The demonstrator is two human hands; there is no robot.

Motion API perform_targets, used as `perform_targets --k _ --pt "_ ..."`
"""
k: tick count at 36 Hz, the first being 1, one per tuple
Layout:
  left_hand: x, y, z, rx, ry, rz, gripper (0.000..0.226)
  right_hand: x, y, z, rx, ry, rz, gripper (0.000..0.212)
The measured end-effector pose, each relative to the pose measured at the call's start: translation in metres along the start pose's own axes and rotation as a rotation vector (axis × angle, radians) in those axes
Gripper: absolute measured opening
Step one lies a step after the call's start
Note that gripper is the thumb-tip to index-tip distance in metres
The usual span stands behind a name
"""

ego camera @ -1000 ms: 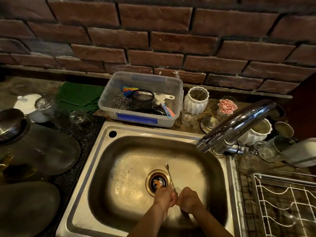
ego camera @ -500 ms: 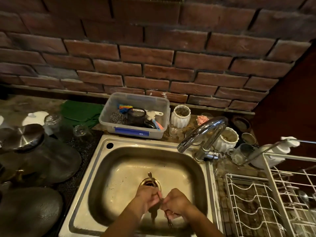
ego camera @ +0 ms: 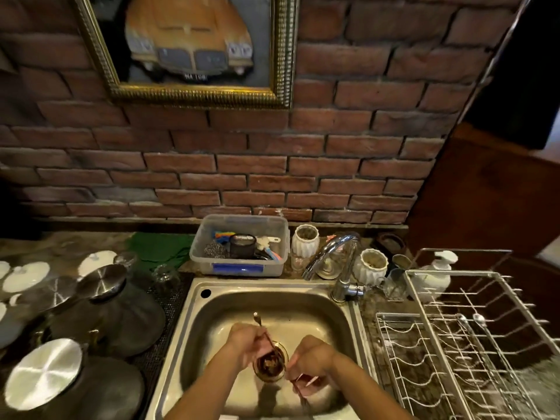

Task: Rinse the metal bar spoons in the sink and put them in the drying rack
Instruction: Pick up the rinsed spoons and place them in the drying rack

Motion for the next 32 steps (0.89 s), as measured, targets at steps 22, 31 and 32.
perform_targets --k 22,31,32 --pt "-0.100 0.101 -0.126 -0.249 -0.193 0.310 0.007 0.062 -0.029 -0.124 0.273 0.223 0.098 0.008" --pt "-0.183 0.090 -0.152 -0.298 -0.301 0.351 0.007 0.112 0.007 -0.179 0.296 0.425 0.080 0.007" --pt "-0.194 0.088 -0.153 -0.300 -0.314 0.346 0.011 0.118 0.012 -0.185 0.300 0.436 0.078 0.008"
Point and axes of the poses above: each hand's wrist, its own z-axis towards the middle knuckle, its own x-axis out of the back of the hand, y = z × x, the point moved 7 cm from there along z, towards the middle knuckle, and after that the axes turned 4 degrees about -y, right-handed, at the moved point
